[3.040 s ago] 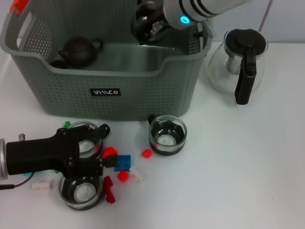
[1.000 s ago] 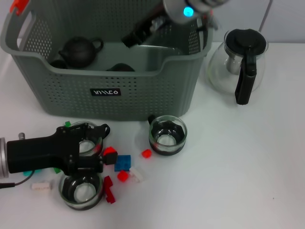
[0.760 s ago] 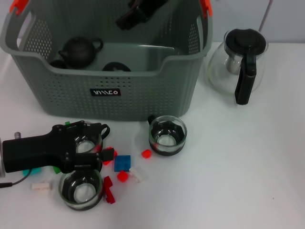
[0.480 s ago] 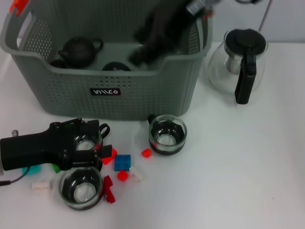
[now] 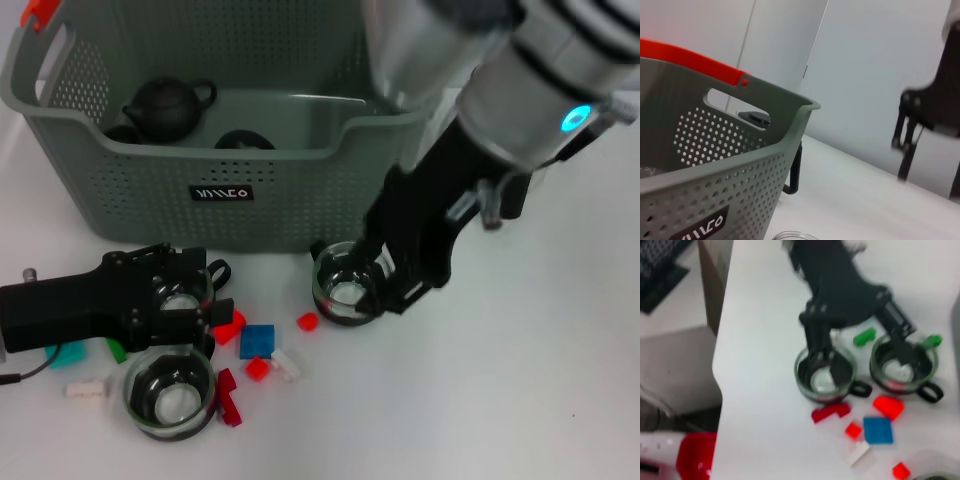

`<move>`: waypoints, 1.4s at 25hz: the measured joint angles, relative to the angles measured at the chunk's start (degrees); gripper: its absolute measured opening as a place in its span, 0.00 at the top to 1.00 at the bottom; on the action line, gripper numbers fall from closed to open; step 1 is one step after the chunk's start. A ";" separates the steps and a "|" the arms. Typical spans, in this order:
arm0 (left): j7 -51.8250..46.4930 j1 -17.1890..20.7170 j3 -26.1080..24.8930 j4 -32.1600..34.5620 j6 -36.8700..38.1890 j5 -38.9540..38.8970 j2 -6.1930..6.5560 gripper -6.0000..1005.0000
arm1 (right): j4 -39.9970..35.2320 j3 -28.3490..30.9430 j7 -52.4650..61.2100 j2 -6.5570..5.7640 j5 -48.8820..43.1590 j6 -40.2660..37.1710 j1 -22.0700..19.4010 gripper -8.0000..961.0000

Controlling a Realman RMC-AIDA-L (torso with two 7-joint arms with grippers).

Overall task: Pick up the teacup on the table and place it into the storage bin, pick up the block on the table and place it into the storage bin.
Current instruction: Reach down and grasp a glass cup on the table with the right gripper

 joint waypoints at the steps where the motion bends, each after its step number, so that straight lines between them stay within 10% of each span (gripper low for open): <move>1: 0.00 0.01 -0.15 0.00 0.00 0.00 0.00 0.10 | 0.03 -2.24 -0.52 0.03 -0.23 1.72 -0.79 0.42; 16: 0.07 0.40 -1.51 0.00 -0.39 0.00 -0.26 0.10 | 6.04 -21.15 -3.55 0.31 -4.53 19.21 -4.49 0.43; 35: 0.18 2.10 -1.83 -0.09 -1.11 0.62 1.18 0.10 | 11.44 -23.38 -4.66 0.56 -4.96 25.88 -4.37 0.42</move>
